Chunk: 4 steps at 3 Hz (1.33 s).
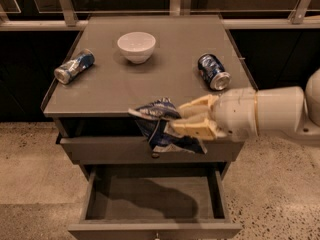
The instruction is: Pick blue chip bag from middle drawer and place on counter
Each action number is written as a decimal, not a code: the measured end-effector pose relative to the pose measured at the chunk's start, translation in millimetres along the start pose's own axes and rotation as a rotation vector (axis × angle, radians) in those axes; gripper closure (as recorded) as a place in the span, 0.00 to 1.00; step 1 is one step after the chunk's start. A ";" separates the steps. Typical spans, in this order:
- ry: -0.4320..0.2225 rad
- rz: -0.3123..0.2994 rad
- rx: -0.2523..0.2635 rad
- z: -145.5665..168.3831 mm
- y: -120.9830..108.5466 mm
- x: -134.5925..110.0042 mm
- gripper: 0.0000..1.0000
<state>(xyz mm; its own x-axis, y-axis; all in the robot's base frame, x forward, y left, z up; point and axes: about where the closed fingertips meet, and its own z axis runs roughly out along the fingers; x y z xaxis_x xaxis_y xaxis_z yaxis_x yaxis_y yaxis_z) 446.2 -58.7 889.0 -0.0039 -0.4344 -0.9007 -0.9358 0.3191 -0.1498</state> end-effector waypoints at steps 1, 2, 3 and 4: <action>-0.014 -0.025 0.015 -3.7 -6.5 -16.1 1.00; -0.013 -0.024 0.013 -3.3 -5.8 -15.7 1.00; -0.025 -0.047 -0.022 6.8 -21.6 -25.1 1.00; -0.017 -0.080 -0.068 21.5 -55.2 -48.4 1.00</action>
Offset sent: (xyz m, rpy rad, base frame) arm 0.0059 0.0016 0.0188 0.0050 -0.0352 -0.0006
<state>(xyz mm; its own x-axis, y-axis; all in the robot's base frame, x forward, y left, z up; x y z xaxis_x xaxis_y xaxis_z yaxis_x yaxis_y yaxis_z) 505.7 -37.2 932.1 0.0771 -0.4418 -0.8938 -0.9546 0.2258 -0.1940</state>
